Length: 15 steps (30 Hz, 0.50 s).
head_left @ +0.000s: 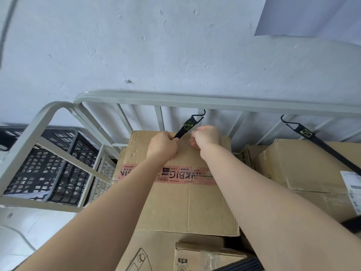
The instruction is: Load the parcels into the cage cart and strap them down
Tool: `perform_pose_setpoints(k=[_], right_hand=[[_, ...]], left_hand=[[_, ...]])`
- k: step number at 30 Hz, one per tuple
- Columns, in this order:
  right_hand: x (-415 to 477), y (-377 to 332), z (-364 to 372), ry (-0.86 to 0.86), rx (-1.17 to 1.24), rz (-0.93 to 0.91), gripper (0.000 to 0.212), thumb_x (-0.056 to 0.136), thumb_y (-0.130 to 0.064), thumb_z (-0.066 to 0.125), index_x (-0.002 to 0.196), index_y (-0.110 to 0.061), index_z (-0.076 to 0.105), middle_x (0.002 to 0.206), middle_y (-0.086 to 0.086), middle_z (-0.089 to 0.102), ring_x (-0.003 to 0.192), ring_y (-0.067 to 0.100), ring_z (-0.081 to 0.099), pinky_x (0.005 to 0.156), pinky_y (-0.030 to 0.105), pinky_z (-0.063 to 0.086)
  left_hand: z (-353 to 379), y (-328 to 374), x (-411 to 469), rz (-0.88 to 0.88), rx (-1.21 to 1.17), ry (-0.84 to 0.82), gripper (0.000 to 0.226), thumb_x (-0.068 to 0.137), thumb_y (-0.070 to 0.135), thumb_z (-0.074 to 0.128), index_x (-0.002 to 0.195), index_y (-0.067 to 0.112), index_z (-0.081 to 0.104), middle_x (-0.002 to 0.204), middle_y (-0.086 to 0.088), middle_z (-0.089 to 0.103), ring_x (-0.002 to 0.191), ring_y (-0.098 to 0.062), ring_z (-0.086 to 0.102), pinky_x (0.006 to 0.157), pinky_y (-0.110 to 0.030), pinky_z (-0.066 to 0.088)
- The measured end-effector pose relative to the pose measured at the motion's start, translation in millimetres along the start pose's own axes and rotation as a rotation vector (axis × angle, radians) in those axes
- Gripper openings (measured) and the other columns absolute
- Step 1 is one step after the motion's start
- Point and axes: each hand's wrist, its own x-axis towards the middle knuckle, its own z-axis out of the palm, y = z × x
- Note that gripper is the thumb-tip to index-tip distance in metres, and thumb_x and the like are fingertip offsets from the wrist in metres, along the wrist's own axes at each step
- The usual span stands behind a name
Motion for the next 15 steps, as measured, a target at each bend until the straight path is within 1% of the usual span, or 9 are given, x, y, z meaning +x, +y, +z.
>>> perform_pose_setpoints(k=[1, 3, 5, 6, 8, 9, 12, 14, 15], right_hand=[[-8, 2, -6, -0.006, -0.093, -0.078, 0.013, 0.081, 0.000, 0.060, 0.082, -0.010, 0.067, 0.085, 0.013, 0.071, 0.082, 0.032, 0.068, 0.080, 0.045, 0.057], [-25, 6, -21, -0.031, -0.337, -0.208, 0.019, 0.089, -0.011, 0.060, 0.105, -0.013, 0.069, 0.109, 0.007, 0.070, 0.103, 0.027, 0.064, 0.093, 0.035, 0.051], [-39, 13, -35, -0.036, -0.558, -0.304, 0.023, 0.094, -0.018, 0.057, 0.115, -0.015, 0.067, 0.115, 0.001, 0.067, 0.108, 0.021, 0.061, 0.091, 0.025, 0.046], [-45, 17, -40, -0.037, -0.622, -0.337, 0.024, 0.096, -0.019, 0.057, 0.117, -0.016, 0.066, 0.116, 0.001, 0.067, 0.107, 0.020, 0.061, 0.091, 0.025, 0.046], [-58, 24, -46, -0.064, -0.715, -0.375, 0.024, 0.097, -0.020, 0.056, 0.119, -0.017, 0.064, 0.116, 0.002, 0.067, 0.105, 0.021, 0.061, 0.088, 0.029, 0.048], [-65, 27, -48, -0.079, -0.769, -0.394, 0.023, 0.097, -0.021, 0.056, 0.119, -0.018, 0.063, 0.115, 0.003, 0.066, 0.104, 0.022, 0.060, 0.086, 0.030, 0.047], [-83, 36, -58, -0.100, -0.986, -0.501, 0.025, 0.096, -0.025, 0.058, 0.118, -0.017, 0.063, 0.115, 0.004, 0.065, 0.106, 0.025, 0.058, 0.085, 0.033, 0.048], [-94, 42, -64, -0.119, -1.086, -0.566, 0.028, 0.094, -0.029, 0.060, 0.118, -0.016, 0.063, 0.115, 0.004, 0.064, 0.107, 0.026, 0.057, 0.088, 0.038, 0.050], [-101, 43, -68, -0.133, -1.111, -0.578, 0.029, 0.093, -0.031, 0.060, 0.118, -0.016, 0.063, 0.114, 0.004, 0.063, 0.106, 0.026, 0.057, 0.088, 0.039, 0.050]], left_hand=[[-1, -1, -3, 0.004, 0.066, 0.023, 0.016, 0.096, 0.025, 0.050, 0.092, 0.012, 0.059, 0.076, -0.007, 0.068, 0.063, -0.022, 0.063, 0.056, -0.033, 0.051], [-5, -5, -9, 0.006, 0.203, 0.058, 0.015, 0.096, 0.021, 0.047, 0.095, 0.011, 0.059, 0.078, -0.007, 0.064, 0.067, -0.022, 0.060, 0.050, -0.028, 0.041], [-10, -12, -19, 0.007, 0.305, 0.077, 0.018, 0.096, 0.013, 0.043, 0.098, 0.011, 0.061, 0.077, -0.006, 0.059, 0.067, -0.021, 0.056, 0.048, -0.026, 0.037], [-13, -15, -24, 0.007, 0.358, 0.086, 0.021, 0.094, 0.009, 0.043, 0.102, 0.011, 0.062, 0.082, -0.006, 0.059, 0.071, -0.023, 0.058, 0.051, -0.029, 0.041], [-17, -20, -35, 0.026, 0.479, 0.085, 0.027, 0.091, 0.003, 0.043, 0.111, 0.010, 0.060, 0.097, -0.008, 0.056, 0.088, -0.027, 0.058, 0.068, -0.036, 0.051], [-18, -22, -41, 0.039, 0.540, 0.083, 0.028, 0.091, 0.004, 0.045, 0.115, 0.008, 0.057, 0.104, -0.009, 0.053, 0.096, -0.028, 0.056, 0.080, -0.038, 0.051], [-19, -31, -66, 0.091, 0.715, 0.123, 0.040, 0.090, 0.010, 0.048, 0.130, 0.009, 0.043, 0.126, -0.007, 0.045, 0.120, -0.027, 0.042, 0.101, -0.039, 0.036], [-21, -38, -81, 0.148, 0.795, 0.148, 0.049, 0.088, 0.013, 0.049, 0.135, 0.011, 0.036, 0.133, -0.005, 0.040, 0.127, -0.025, 0.035, 0.108, -0.038, 0.027], [-23, -40, -88, 0.191, 0.819, 0.151, 0.048, 0.087, 0.016, 0.051, 0.134, 0.013, 0.037, 0.133, -0.004, 0.040, 0.128, -0.025, 0.033, 0.110, -0.038, 0.026]])
